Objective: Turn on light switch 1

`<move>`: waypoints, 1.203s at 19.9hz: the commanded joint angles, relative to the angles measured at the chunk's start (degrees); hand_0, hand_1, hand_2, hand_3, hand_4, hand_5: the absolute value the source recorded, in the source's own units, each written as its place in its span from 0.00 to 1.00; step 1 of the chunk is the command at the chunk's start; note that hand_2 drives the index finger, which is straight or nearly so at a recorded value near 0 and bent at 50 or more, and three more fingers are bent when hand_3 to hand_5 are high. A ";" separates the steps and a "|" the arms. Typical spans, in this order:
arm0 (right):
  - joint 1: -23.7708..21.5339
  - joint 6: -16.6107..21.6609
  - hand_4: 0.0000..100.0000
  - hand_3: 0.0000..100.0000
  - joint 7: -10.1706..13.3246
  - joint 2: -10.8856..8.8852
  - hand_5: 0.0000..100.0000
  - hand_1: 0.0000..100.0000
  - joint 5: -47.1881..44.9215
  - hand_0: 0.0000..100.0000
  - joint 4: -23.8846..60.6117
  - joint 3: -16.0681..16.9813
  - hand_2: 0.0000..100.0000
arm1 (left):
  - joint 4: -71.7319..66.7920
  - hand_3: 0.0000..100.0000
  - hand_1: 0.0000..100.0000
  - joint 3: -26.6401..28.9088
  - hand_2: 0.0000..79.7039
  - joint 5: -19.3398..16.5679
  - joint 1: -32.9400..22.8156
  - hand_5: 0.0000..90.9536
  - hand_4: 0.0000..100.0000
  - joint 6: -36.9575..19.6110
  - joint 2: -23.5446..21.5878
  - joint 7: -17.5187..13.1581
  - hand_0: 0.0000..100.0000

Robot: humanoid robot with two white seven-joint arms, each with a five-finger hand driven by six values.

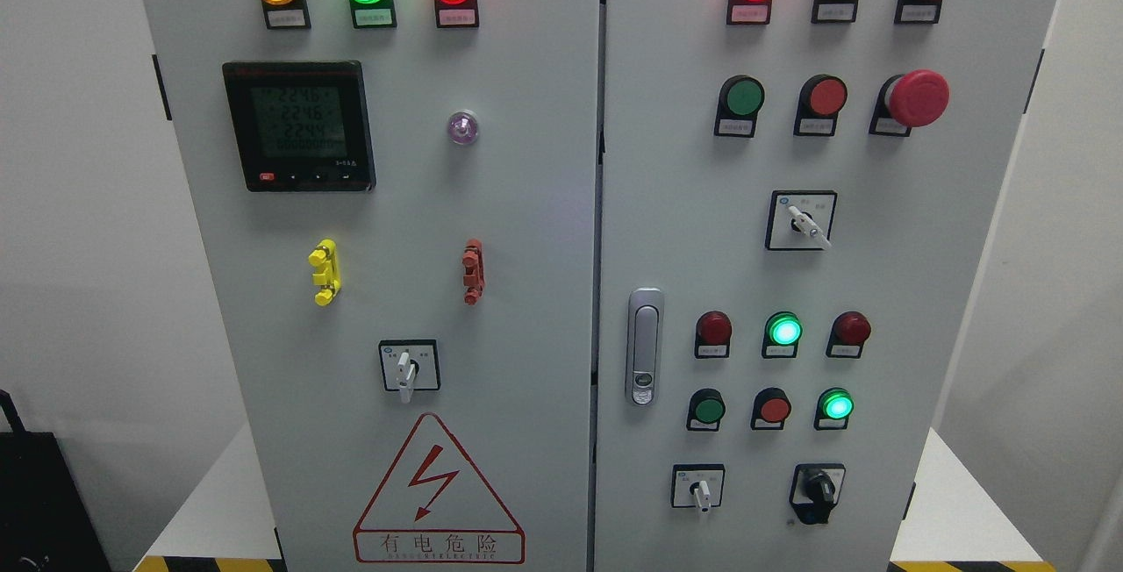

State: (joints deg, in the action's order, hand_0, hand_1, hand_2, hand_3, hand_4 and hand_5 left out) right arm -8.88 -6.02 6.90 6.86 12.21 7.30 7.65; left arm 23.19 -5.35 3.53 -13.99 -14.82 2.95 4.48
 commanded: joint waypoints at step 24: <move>0.00 0.05 0.00 0.00 -0.05 0.00 0.00 0.00 0.01 0.05 0.00 0.00 0.00 | 79.37 0.55 0.22 -1.33 0.41 -10.92 -5.61 0.45 0.71 -0.91 -3.39 0.88 0.35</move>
State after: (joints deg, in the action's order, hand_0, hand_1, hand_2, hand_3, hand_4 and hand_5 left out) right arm -8.88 -6.02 7.24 6.86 12.21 7.29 7.65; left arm 82.64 -6.41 -7.06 -19.57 -14.90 0.34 5.57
